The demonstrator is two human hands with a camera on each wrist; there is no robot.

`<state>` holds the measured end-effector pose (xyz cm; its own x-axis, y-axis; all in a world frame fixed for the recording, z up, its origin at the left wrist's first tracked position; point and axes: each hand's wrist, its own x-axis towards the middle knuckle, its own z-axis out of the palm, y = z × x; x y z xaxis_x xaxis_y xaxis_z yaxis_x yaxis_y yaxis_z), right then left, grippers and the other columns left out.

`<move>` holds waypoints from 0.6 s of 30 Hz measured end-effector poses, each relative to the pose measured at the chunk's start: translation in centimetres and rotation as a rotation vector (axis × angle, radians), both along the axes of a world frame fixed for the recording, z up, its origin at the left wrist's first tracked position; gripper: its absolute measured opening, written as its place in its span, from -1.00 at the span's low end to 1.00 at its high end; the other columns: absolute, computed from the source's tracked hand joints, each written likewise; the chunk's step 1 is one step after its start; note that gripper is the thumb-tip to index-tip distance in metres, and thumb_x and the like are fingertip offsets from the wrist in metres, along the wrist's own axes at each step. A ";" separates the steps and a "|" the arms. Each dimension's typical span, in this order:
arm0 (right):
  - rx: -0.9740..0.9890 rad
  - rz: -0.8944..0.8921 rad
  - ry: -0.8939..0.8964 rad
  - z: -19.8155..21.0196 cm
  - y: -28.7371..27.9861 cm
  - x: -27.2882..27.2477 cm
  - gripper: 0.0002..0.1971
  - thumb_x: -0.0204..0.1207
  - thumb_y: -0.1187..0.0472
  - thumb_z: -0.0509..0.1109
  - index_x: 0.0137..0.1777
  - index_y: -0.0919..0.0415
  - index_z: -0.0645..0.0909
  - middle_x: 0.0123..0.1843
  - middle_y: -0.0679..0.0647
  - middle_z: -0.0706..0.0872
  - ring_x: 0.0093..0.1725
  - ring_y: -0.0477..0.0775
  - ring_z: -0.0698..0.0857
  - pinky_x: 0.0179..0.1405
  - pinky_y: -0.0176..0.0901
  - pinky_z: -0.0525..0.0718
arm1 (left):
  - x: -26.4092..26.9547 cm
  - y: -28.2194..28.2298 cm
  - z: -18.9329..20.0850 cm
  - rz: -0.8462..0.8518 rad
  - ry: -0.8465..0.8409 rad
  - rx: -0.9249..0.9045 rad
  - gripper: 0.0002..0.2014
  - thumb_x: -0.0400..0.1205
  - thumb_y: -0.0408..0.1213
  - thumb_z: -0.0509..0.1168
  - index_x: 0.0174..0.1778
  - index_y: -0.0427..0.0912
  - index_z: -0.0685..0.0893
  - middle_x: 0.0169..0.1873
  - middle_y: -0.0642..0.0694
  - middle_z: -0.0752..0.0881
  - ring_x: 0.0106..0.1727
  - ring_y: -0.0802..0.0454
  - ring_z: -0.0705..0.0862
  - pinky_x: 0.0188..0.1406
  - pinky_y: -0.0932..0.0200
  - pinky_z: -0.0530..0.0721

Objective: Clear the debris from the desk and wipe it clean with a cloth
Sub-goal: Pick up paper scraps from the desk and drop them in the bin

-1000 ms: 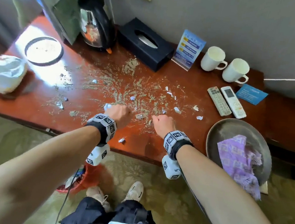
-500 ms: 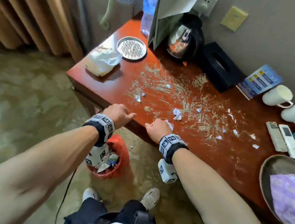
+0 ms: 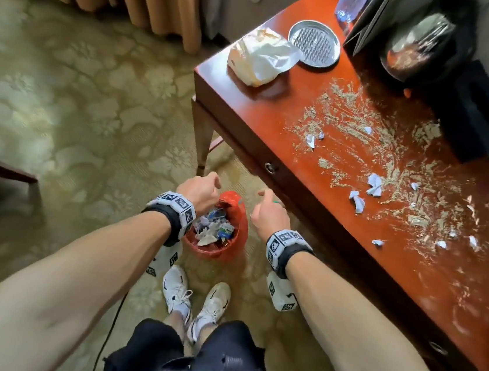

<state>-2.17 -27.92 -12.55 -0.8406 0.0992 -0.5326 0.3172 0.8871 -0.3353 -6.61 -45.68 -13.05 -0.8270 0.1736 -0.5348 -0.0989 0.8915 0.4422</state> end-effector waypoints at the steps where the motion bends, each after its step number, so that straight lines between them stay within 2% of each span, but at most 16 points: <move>1: -0.008 -0.017 -0.025 -0.9 -0.1 0.2 -0.60 0.66 0.24 0.09 0.49 0.11 0.29 0.05 0.30 0.74 0.05 0.36 0.70 -0.06 0.03 0.51 | 0.5 0.0 -1.0 0.010 -0.032 0.000 -0.68 0.65 -0.30 0.04 0.29 -0.08 0.50 0.09 -0.28 0.72 0.04 -0.29 0.67 0.12 -0.09 0.63; 3: -0.043 -0.038 -0.063 -3.0 -0.2 0.5 -0.60 0.64 0.27 0.10 0.47 0.09 0.29 0.09 0.32 0.73 0.07 0.36 0.68 -0.01 0.04 0.52 | 1.2 -0.1 -2.9 0.021 -0.083 -0.011 -0.62 0.61 -0.34 0.05 0.36 -0.12 0.42 0.05 -0.33 0.72 -0.02 -0.30 0.68 0.07 -0.12 0.66; 5: -0.080 -0.055 -0.106 -5.2 -0.2 0.8 -0.67 0.59 0.31 0.10 0.34 0.08 0.40 0.12 0.31 0.72 0.06 0.33 0.65 0.06 0.06 0.55 | 1.7 0.1 -5.0 0.028 -0.108 -0.029 -0.64 0.60 -0.33 0.05 0.33 -0.15 0.40 0.03 -0.35 0.72 -0.05 -0.31 0.68 0.05 -0.14 0.67; 8: -0.087 -0.047 -0.147 -8.8 -0.1 1.0 -0.75 0.55 0.35 0.12 0.11 0.09 0.51 0.08 0.29 0.71 0.07 0.34 0.64 0.09 0.05 0.56 | 2.0 0.3 -8.5 0.035 -0.124 -0.050 -0.72 0.63 -0.28 0.04 0.24 -0.13 0.46 0.03 -0.30 0.71 -0.04 -0.30 0.67 0.03 -0.09 0.63; 10: -0.089 -0.036 -0.140 -11.9 -0.4 0.6 -0.80 0.56 0.34 0.12 0.01 0.10 0.52 0.05 0.29 0.73 0.08 0.36 0.65 0.10 0.06 0.58 | 1.9 0.4 -11.3 0.023 -0.119 -0.057 -0.75 0.63 -0.28 0.04 0.15 -0.10 0.54 0.03 -0.29 0.72 -0.02 -0.29 0.65 0.00 -0.07 0.61; 11: -0.094 -0.035 -0.143 -13.6 -0.7 0.3 -0.81 0.57 0.33 0.12 0.02 0.11 0.53 0.05 0.30 0.73 0.09 0.36 0.66 0.11 0.08 0.59 | 1.9 0.4 -12.8 0.020 -0.119 -0.061 -0.75 0.63 -0.28 0.04 0.11 -0.11 0.57 0.04 -0.29 0.72 -0.01 -0.30 0.65 0.00 -0.06 0.61; 13: -0.088 -0.021 -0.122 -17.4 -1.4 -0.3 -0.76 0.61 0.29 0.11 0.17 0.17 0.53 0.11 0.31 0.72 0.14 0.38 0.66 0.17 0.12 0.60 | 1.9 0.3 -16.1 0.026 -0.105 -0.076 -0.73 0.64 -0.27 0.03 0.11 -0.15 0.60 0.06 -0.31 0.72 0.02 -0.31 0.66 0.00 -0.06 0.60; 15: -0.078 -0.001 -0.124 -21.3 -2.0 -0.8 -0.69 0.69 0.24 0.07 0.36 0.22 0.47 0.18 0.30 0.69 0.19 0.37 0.66 0.16 0.09 0.61 | 1.9 0.3 -19.7 0.031 -0.097 -0.111 -0.70 0.67 -0.24 0.04 0.23 -0.17 0.57 0.10 -0.33 0.71 0.08 -0.33 0.66 0.04 -0.06 0.58; 17: -0.070 -0.009 -0.135 -25.4 -2.4 -1.1 -0.71 0.74 0.16 0.06 0.35 0.22 0.47 0.17 0.23 0.67 0.15 0.29 0.67 -0.01 -0.08 0.52 | 1.8 0.4 -23.3 0.026 -0.084 -0.149 -0.69 0.68 -0.21 0.06 0.29 -0.18 0.54 0.10 -0.33 0.71 0.11 -0.33 0.67 0.07 -0.07 0.59; 18: -0.068 -0.028 -0.122 -27.3 -2.6 -1.1 -0.74 0.74 0.12 0.08 0.29 0.17 0.51 0.10 0.17 0.68 0.05 0.24 0.68 -0.10 -0.14 0.47 | 1.8 0.4 -25.2 0.017 -0.079 -0.164 -0.70 0.69 -0.20 0.08 0.27 -0.19 0.54 0.08 -0.32 0.72 0.09 -0.32 0.68 0.07 -0.07 0.60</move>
